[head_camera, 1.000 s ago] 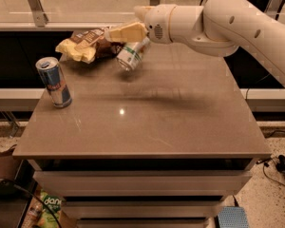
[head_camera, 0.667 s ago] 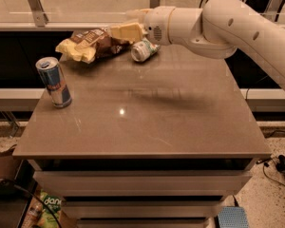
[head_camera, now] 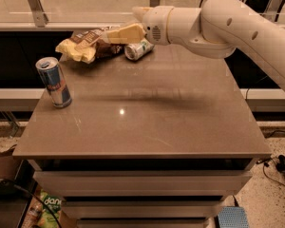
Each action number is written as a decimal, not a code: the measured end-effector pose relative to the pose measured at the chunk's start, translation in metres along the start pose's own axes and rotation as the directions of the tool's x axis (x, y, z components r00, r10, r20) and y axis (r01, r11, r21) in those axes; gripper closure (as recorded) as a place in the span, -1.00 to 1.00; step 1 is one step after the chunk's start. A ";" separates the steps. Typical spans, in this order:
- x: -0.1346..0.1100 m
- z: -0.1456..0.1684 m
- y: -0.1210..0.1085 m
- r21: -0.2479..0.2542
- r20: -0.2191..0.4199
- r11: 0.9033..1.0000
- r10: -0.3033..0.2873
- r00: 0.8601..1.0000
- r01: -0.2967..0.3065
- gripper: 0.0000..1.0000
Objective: Move 7up can near brown chip bag
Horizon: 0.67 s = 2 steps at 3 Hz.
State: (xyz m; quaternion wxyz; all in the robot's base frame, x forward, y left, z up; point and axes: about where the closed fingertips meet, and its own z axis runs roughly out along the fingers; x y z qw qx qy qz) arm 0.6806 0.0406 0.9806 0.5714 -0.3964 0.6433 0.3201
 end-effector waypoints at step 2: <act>-0.001 0.002 0.002 -0.004 0.001 1.000 -0.001 1.000 0.001 -1.00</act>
Offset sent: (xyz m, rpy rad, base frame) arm -0.0007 0.0023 0.0005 0.0002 -0.0005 0.0036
